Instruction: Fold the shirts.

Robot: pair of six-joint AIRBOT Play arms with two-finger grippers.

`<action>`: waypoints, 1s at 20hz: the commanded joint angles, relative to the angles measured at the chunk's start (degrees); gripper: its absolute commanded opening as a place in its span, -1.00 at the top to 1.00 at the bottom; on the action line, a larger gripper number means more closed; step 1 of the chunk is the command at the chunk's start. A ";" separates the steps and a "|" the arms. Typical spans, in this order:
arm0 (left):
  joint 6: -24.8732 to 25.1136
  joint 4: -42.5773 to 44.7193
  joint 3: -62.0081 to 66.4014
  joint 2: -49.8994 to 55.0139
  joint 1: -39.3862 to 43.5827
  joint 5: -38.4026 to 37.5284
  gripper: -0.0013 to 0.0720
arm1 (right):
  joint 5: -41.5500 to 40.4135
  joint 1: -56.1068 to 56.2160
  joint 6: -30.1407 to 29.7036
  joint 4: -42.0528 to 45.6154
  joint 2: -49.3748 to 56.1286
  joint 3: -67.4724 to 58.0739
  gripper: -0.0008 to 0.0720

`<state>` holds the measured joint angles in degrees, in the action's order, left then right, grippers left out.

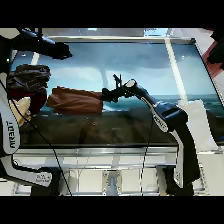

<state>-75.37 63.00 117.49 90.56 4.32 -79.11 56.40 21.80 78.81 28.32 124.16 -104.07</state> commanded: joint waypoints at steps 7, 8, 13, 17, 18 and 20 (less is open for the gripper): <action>-0.35 0.00 -0.02 0.02 -0.02 0.22 0.93 | 13.27 -22.93 4.20 19.34 -16.52 -5.60 0.90; -0.81 0.00 -0.02 0.02 -0.04 0.42 0.93 | 16.61 -26.77 5.60 23.43 -18.88 -5.60 0.90; -2.91 -0.17 0.00 0.02 -0.02 1.75 0.93 | 31.54 -45.22 7.19 36.87 -27.43 -5.60 0.90; -4.66 -0.20 -0.02 0.02 -0.02 1.70 0.93 | 43.34 -56.61 7.13 43.19 -31.04 -5.60 0.90; -5.25 -0.22 -0.02 0.02 0.00 1.66 0.93 | 44.76 -58.51 7.13 45.05 -31.85 -5.57 0.90; -5.92 -0.26 -0.02 0.02 0.00 1.27 0.93 | 46.64 -61.48 7.13 47.56 -33.11 -5.57 0.90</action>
<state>-79.83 62.78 117.49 90.56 4.32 -77.58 96.62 -34.00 85.78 70.15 93.32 -109.60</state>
